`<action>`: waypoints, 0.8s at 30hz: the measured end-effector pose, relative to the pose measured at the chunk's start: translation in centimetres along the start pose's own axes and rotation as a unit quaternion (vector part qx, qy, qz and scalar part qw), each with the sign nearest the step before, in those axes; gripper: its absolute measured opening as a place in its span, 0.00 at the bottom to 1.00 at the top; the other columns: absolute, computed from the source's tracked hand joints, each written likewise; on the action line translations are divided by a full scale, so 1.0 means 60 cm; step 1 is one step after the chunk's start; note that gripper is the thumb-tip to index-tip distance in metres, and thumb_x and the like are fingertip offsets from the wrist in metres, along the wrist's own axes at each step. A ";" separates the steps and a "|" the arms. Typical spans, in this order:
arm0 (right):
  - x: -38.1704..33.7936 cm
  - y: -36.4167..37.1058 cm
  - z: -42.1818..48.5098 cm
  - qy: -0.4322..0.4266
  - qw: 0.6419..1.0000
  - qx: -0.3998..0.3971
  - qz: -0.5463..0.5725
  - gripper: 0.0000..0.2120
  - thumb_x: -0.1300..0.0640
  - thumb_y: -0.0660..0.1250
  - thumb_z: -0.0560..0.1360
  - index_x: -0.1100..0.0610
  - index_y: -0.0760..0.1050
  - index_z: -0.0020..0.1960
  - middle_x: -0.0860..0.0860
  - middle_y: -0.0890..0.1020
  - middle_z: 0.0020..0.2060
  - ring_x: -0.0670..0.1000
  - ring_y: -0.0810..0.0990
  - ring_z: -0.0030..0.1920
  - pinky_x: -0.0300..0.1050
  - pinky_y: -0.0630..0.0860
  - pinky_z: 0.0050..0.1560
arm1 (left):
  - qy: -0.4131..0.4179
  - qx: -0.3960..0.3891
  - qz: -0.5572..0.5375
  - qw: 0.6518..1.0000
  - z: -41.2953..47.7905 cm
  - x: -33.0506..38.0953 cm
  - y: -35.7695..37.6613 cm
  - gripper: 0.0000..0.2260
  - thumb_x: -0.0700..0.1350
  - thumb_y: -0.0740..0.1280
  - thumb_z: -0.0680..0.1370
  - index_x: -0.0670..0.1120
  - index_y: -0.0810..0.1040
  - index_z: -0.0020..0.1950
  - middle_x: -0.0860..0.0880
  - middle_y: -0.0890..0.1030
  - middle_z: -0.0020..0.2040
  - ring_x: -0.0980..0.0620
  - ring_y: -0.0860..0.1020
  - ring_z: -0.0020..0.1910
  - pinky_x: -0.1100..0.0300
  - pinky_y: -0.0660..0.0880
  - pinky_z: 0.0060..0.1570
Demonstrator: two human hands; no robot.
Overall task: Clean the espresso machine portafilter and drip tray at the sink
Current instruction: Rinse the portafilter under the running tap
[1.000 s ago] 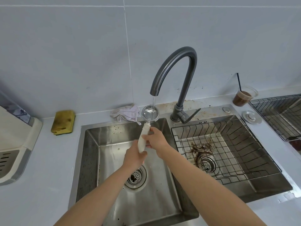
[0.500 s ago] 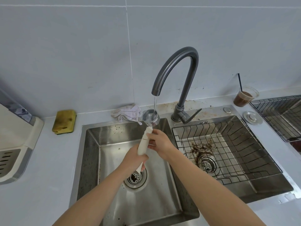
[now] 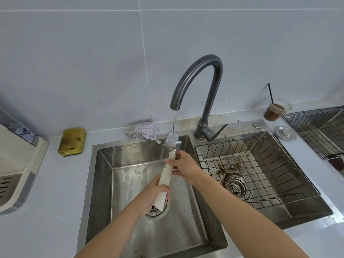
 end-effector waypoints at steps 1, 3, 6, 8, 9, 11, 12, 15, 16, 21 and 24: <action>-0.001 -0.002 -0.001 -0.005 1.000 0.011 -0.011 0.13 0.66 0.65 0.74 0.60 0.66 0.56 0.55 0.75 0.49 0.53 0.77 0.49 0.48 0.79 0.50 | 0.002 0.016 0.010 1.000 -0.001 -0.001 -0.007 0.20 0.42 0.68 0.62 0.47 0.70 0.53 0.44 0.75 0.41 0.50 0.74 0.34 0.57 0.73 0.35; -0.006 -0.006 -0.001 -0.018 0.999 0.033 -0.037 0.15 0.66 0.66 0.74 0.60 0.65 0.57 0.57 0.75 0.51 0.54 0.77 0.51 0.49 0.78 0.52 | 0.018 0.046 0.038 0.998 -0.004 0.002 -0.019 0.21 0.46 0.72 0.59 0.47 0.70 0.49 0.44 0.76 0.45 0.48 0.76 0.40 0.53 0.74 0.44; -0.012 -0.013 0.000 -0.037 0.993 0.068 -0.085 0.16 0.64 0.68 0.73 0.59 0.66 0.56 0.56 0.75 0.51 0.57 0.78 0.54 0.52 0.78 0.55 | 0.047 0.064 0.098 0.992 -0.004 0.013 -0.024 0.16 0.48 0.74 0.64 0.49 0.73 0.48 0.46 0.77 0.45 0.48 0.78 0.44 0.51 0.74 0.51; -0.018 -0.017 0.003 -0.050 0.986 0.096 -0.127 0.16 0.61 0.69 0.72 0.58 0.65 0.54 0.55 0.75 0.50 0.56 0.78 0.53 0.54 0.78 0.56 | 0.062 0.062 0.112 0.990 0.000 0.018 -0.022 0.07 0.41 0.70 0.74 0.50 0.74 0.48 0.48 0.78 0.45 0.49 0.78 0.46 0.50 0.75 0.54; -0.022 -0.018 0.005 -0.057 0.982 0.106 -0.145 0.16 0.60 0.70 0.72 0.57 0.65 0.53 0.53 0.75 0.48 0.54 0.78 0.51 0.53 0.78 0.55 | 0.065 0.054 0.103 0.991 0.002 0.019 -0.020 0.07 0.40 0.68 0.75 0.50 0.74 0.48 0.48 0.79 0.46 0.49 0.78 0.46 0.49 0.75 0.55; -0.030 -0.019 0.008 -0.068 0.977 0.122 -0.164 0.18 0.58 0.71 0.71 0.56 0.64 0.53 0.49 0.73 0.43 0.52 0.76 0.47 0.48 0.78 0.51 | 0.071 0.039 0.076 0.994 0.002 0.024 -0.016 0.07 0.39 0.66 0.76 0.50 0.75 0.50 0.49 0.80 0.46 0.51 0.79 0.46 0.51 0.76 0.52; -0.034 -0.019 0.010 -0.072 0.974 0.127 -0.172 0.18 0.58 0.72 0.70 0.56 0.64 0.53 0.48 0.72 0.41 0.50 0.75 0.45 0.46 0.77 0.49 | 0.074 0.033 0.065 0.995 0.001 0.026 -0.014 0.07 0.39 0.65 0.76 0.49 0.75 0.51 0.49 0.80 0.46 0.52 0.80 0.45 0.54 0.77 0.50; -0.039 -0.018 0.015 -0.076 0.974 0.126 -0.171 0.20 0.56 0.73 0.69 0.57 0.66 0.54 0.50 0.74 0.44 0.51 0.76 0.47 0.46 0.76 0.52 | 0.075 0.023 0.040 0.996 0.003 0.030 -0.012 0.09 0.38 0.64 0.77 0.48 0.75 0.55 0.50 0.81 0.47 0.52 0.80 0.46 0.58 0.78 0.48; -0.039 -0.017 0.017 -0.073 0.977 0.119 -0.162 0.21 0.56 0.73 0.69 0.57 0.66 0.56 0.52 0.75 0.47 0.52 0.76 0.49 0.48 0.77 0.54 | 0.076 0.019 0.034 0.996 0.004 0.031 -0.012 0.10 0.38 0.64 0.77 0.48 0.75 0.57 0.50 0.81 0.47 0.51 0.80 0.48 0.56 0.78 0.49; -0.052 -0.010 0.017 -0.061 0.992 0.040 -0.103 0.10 0.64 0.68 0.73 0.60 0.71 0.53 0.52 0.77 0.43 0.52 0.77 0.47 0.46 0.77 0.50 | 0.075 -0.004 0.010 0.997 0.015 0.044 -0.011 0.11 0.39 0.62 0.78 0.47 0.73 0.60 0.47 0.80 0.50 0.47 0.79 0.52 0.47 0.74 0.59; -0.061 -0.011 0.022 -0.048 0.997 0.012 -0.062 0.12 0.67 0.66 0.73 0.60 0.70 0.56 0.55 0.75 0.47 0.53 0.76 0.47 0.50 0.76 0.53 | 0.070 -0.024 -0.031 0.997 0.025 0.057 -0.004 0.10 0.38 0.61 0.78 0.48 0.75 0.56 0.46 0.80 0.48 0.48 0.80 0.48 0.49 0.75 0.55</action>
Point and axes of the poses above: each hand's wrist, its own z-axis towards the middle knuckle, its own y-axis out of the palm, x = y × z, the point moved 7 cm from there along z, towards the middle knuckle
